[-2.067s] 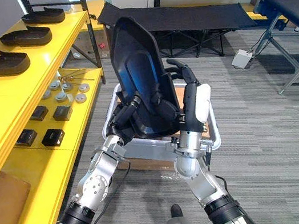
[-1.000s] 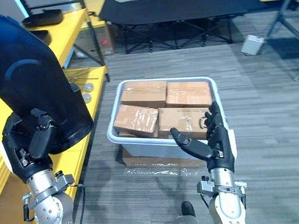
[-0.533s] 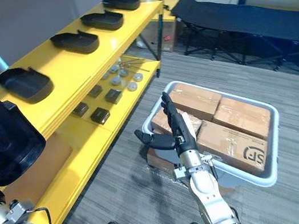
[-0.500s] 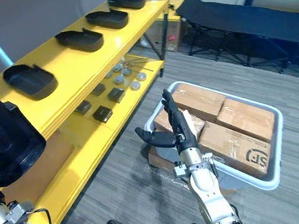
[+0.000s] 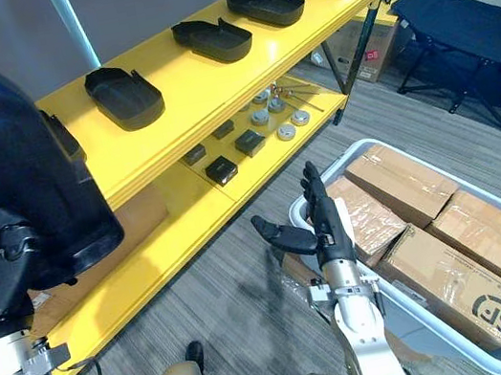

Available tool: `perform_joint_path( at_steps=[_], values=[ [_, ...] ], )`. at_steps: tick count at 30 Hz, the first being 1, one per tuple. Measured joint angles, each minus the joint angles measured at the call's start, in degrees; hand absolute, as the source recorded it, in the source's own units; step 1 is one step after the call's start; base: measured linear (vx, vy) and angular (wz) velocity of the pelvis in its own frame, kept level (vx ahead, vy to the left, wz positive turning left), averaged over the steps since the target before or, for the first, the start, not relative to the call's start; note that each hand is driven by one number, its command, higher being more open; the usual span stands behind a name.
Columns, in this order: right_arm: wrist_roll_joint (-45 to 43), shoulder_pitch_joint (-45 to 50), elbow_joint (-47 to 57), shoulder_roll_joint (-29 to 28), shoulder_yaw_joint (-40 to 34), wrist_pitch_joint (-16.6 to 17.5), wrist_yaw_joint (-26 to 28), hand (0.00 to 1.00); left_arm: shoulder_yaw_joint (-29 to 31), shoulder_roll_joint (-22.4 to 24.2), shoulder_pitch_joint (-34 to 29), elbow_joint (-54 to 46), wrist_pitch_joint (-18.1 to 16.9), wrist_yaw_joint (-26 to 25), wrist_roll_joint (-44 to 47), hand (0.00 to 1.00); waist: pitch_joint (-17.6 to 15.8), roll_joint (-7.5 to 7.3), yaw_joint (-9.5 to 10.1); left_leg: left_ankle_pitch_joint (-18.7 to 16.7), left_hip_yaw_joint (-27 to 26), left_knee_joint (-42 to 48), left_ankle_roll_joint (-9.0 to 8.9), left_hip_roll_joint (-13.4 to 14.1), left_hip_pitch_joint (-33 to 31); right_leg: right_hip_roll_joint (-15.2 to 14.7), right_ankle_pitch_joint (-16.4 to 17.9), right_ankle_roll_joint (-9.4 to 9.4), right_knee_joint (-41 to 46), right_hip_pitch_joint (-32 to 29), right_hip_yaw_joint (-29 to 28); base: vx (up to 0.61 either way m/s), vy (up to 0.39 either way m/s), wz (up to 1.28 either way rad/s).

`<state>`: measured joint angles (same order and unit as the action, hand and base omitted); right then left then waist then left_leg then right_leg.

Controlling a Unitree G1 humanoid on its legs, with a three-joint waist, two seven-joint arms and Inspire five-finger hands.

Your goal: Walk over and take three plastic housings, then place them on the shelf

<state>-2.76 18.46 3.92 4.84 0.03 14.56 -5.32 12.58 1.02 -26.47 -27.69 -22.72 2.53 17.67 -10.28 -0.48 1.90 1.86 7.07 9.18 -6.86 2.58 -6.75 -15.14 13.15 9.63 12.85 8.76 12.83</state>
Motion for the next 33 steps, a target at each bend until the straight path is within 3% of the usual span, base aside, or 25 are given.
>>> perform_joint_path(
  at_steps=[2,4,6,9,11,12,13,14,16,17,19,20,21,22,23,24,26,28,29,30,32,33],
  values=[
    [-1.0,1.6,0.4,-0.5,-1.5,0.5,0.0,1.0,-2.4,-1.1,1.8,0.0,0.0,1.6,0.0,0.0,-0.2,0.18,-1.16,0.7,2.8,0.6,0.13,-1.6,-1.4,0.4,1.0,-0.98,1.4,-0.2,-2.9,0.06,-0.036,0.92],
    [-1.8,1.5,0.4,-0.3,-2.6,1.1,0.8,1.0,-4.6,-2.1,4.3,0.1,0.0,1.7,-0.2,0.0,-0.8,0.87,-0.98,0.8,3.5,3.1,0.11,-1.8,-3.9,0.9,1.2,-0.66,2.2,-0.6,-2.4,0.01,-0.003,0.63],
    [-2.1,-1.3,0.4,0.6,-3.1,3.1,1.5,1.0,-6.2,-2.2,6.5,0.1,0.0,0.0,-0.2,0.0,-3.4,2.4,-0.92,0.8,3.4,5.7,0.13,-1.0,-5.0,2.2,1.3,-0.78,2.9,-0.4,-2.0,-0.11,-0.024,0.21],
    [0.8,-3.6,1.3,2.0,-3.0,5.9,0.7,1.0,-6.2,-2.0,6.1,0.6,0.0,-4.2,-0.2,0.0,-5.1,3.49,-1.0,0.9,3.0,5.6,0.17,-0.2,-4.3,2.8,3.4,-1.37,4.8,-0.5,-1.9,-0.18,-0.048,0.03],
    [-0.1,-3.1,1.6,1.9,-3.0,7.7,0.5,1.0,-5.9,-1.9,5.1,0.7,-0.1,-5.5,-0.2,0.0,-5.3,3.45,-0.96,0.4,2.6,4.5,0.49,0.1,-3.7,2.8,4.7,-1.84,5.9,-0.1,-1.0,-0.13,-0.043,0.26],
    [-1.0,-3.0,1.9,1.9,-3.3,8.4,0.2,1.0,-5.9,-1.9,5.0,0.7,-0.1,-5.8,-0.2,0.0,-6.0,2.41,-1.2,0.0,1.5,4.7,0.9,0.3,-4.0,2.3,5.1,-2.22,6.0,0.3,-0.2,-0.07,-0.006,0.37],
    [-1.4,-3.3,2.0,1.6,-3.4,8.9,0.1,1.0,-5.9,-1.9,5.0,0.7,-0.2,-5.8,-0.3,0.0,-6.2,2.33,-1.11,-0.6,0.5,6.6,1.63,0.6,-4.6,1.9,5.2,-2.45,6.2,0.3,-0.2,-0.07,0.065,0.24],
    [-2.7,-3.8,2.3,1.7,-4.0,9.8,-0.3,1.0,-5.9,-1.8,5.0,0.7,-0.8,-6.1,-0.3,0.0,-6.5,3.02,-0.38,-3.2,-2.1,13.0,3.49,1.1,-6.2,1.9,5.4,-2.17,6.5,0.5,-0.3,-0.04,0.122,0.04],
    [-3.2,-4.4,2.9,1.1,-3.9,10.4,-1.2,1.0,-4.8,-1.8,5.0,0.7,-1.3,-6.3,-0.6,0.0,-6.5,3.11,-0.18,-6.3,-3.4,16.5,2.46,0.4,-6.8,1.0,6.6,-0.93,7.5,1.5,-0.3,0.01,0.112,0.01],
    [-3.2,-4.8,3.1,0.0,-3.5,11.2,-1.6,1.0,-4.2,-1.8,5.1,0.6,-1.3,-6.5,-0.6,0.0,-6.8,1.83,0.04,-8.0,-4.0,18.7,2.97,-0.7,-7.3,-0.1,7.5,-1.11,7.6,2.0,-0.4,0.07,0.124,0.04],
    [-3.0,-5.7,3.9,-1.6,-3.2,11.8,-3.2,1.0,-2.7,-1.8,5.4,0.4,-1.2,-7.0,-2.1,0.0,-6.6,1.32,0.21,-11.5,-4.8,23.3,4.86,-2.1,-8.7,-1.4,8.8,-3.22,6.4,3.7,-0.6,0.16,0.199,0.14],
    [-3.0,-5.8,3.9,-2.3,-2.9,11.8,-4.3,1.0,-1.8,-1.9,5.4,0.4,-1.1,-6.9,-3.0,0.0,-5.6,0.88,0.78,-13.5,-5.6,24.0,5.23,-3.4,-8.6,-2.0,8.3,-6.5,7.5,4.8,-0.9,0.25,0.214,0.25],
    [-3.0,-5.8,3.9,-2.4,-2.9,11.8,-4.7,1.0,-1.5,-1.7,5.7,0.5,-1.0,-6.9,-2.8,0.0,-5.3,0.8,0.59,-13.9,-5.1,24.2,5.72,-4.1,-8.8,-2.3,6.5,-7.94,11.1,3.3,-1.6,0.32,0.263,0.44],
    [-3.1,-5.8,3.9,-2.5,-2.7,11.9,-4.9,1.0,-1.2,-1.6,6.2,0.4,-0.9,-6.6,-2.8,0.0,-4.9,0.8,0.47,-13.8,-3.9,24.0,6.4,-4.6,-8.7,-2.8,2.3,-7.96,18.0,-0.6,-2.7,0.27,0.252,0.74],
    [-3.0,-6.1,3.9,-3.1,-2.5,12.0,-4.8,1.0,0.1,-2.0,6.3,-0.1,-0.9,-5.7,-2.8,0.0,-4.6,0.39,0.63,-13.6,-2.3,22.8,7.23,-5.2,-7.8,-3.0,-5.5,-8.43,27.7,-6.0,-4.8,0.28,0.231,0.72],
    [-2.7,-6.4,3.9,-3.5,-2.3,12.0,-4.8,1.0,0.6,-2.4,6.3,-0.2,-0.9,-5.5,-2.8,0.0,-4.6,0.06,0.62,-13.6,-1.5,22.0,7.67,-5.5,-6.8,-3.0,-9.1,-8.3,31.0,-7.7,-6.0,0.32,0.145,0.69],
    [0.4,-8.5,3.9,-3.8,-2.2,12.2,-4.6,1.0,1.5,-2.2,6.2,-0.3,-0.8,-5.8,-2.5,0.0,-4.6,0.17,0.81,-13.2,1.0,18.5,9.2,-5.9,-2.0,-1.3,-3.3,-7.05,38.2,-11.1,-6.6,0.36,0.063,0.56],
    [1.8,-10.2,3.9,-3.0,-2.1,12.5,-3.8,1.0,2.0,-2.0,6.2,-0.5,-0.8,-6.0,-2.4,0.0,-4.7,0.55,1.05,-13.1,2.3,15.7,9.34,-5.8,1.8,0.9,-0.3,-7.37,35.4,-11.9,-5.5,0.32,0.031,0.39],
    [2.0,-11.1,4.1,-1.9,-2.3,13.3,-3.2,1.0,1.9,-2.1,6.5,-0.6,-0.8,-6.1,-2.3,0.0,-4.6,0.95,1.02,-13.1,3.6,14.1,9.34,-5.5,3.8,3.7,1.4,-7.52,30.3,-12.8,-5.3,0.31,-0.015,0.64],
    [2.0,-11.2,5.8,-0.7,-3.1,13.9,-2.6,1.0,1.7,-2.2,7.1,-0.7,-0.8,-6.0,-2.0,0.0,-4.0,1.5,0.69,-13.1,5.5,13.4,9.31,-5.3,4.3,7.0,1.9,-7.44,23.7,-13.9,-6.8,0.23,-0.041,0.75],
    [2.0,-11.3,8.2,0.8,-5.0,14.9,-2.3,1.0,1.2,-2.2,8.4,-0.8,-0.9,-5.4,-2.0,0.0,-4.0,1.65,-0.24,-13.3,8.4,13.4,8.95,-5.6,4.3,10.0,1.6,-6.93,16.6,-15.7,-10.3,0.18,-0.082,1.03],
    [1.9,-11.1,10.9,2.0,-7.2,15.1,-2.3,1.0,0.5,-2.4,9.0,-0.8,-0.9,-5.0,-2.0,0.0,-3.6,1.05,-1.22,-13.9,10.9,13.9,7.98,-6.8,4.4,11.2,-0.2,-5.2,11.3,-16.2,-13.8,0.2,-0.133,1.16]
  ],
)
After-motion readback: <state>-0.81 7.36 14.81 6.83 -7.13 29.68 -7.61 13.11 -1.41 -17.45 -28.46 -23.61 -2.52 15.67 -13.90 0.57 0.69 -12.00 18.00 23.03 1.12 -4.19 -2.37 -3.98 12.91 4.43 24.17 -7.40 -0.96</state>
